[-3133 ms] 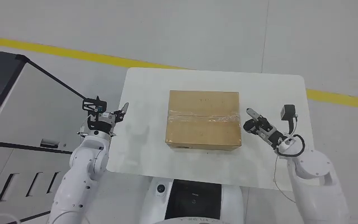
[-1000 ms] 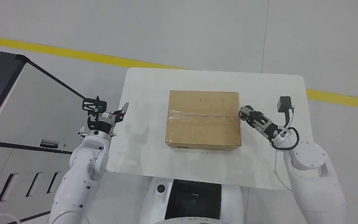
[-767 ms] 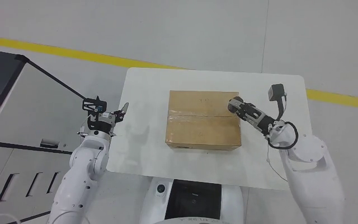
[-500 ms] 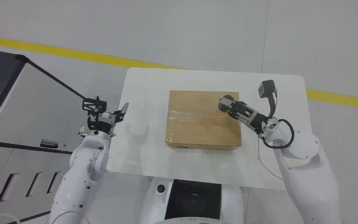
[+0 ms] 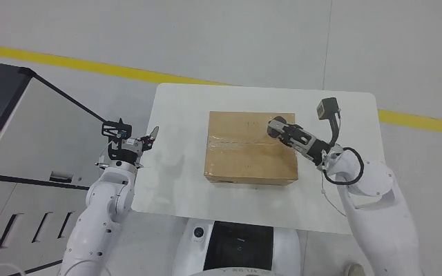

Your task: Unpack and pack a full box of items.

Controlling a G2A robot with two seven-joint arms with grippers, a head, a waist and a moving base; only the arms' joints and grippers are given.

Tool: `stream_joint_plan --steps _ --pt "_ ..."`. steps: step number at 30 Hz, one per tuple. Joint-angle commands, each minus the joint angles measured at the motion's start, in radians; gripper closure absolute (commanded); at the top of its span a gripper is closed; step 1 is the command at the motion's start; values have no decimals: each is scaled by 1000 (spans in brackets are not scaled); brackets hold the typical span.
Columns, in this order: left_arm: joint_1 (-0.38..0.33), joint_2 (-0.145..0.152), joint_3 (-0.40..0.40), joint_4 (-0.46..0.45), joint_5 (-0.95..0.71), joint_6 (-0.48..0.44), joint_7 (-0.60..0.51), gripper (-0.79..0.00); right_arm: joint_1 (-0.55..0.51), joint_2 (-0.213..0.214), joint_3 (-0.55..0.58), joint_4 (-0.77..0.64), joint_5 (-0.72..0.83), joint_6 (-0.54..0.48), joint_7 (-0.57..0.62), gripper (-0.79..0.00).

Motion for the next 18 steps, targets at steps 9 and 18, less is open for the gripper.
stream_joint_plan --steps 9,18 --pt "0 0 0 0 0 0 0 -785 289 -52 -314 25 20 -6 -47 0" --pt "0 0 0 0 0 0 0 -785 489 -114 -498 126 101 -39 -130 0"
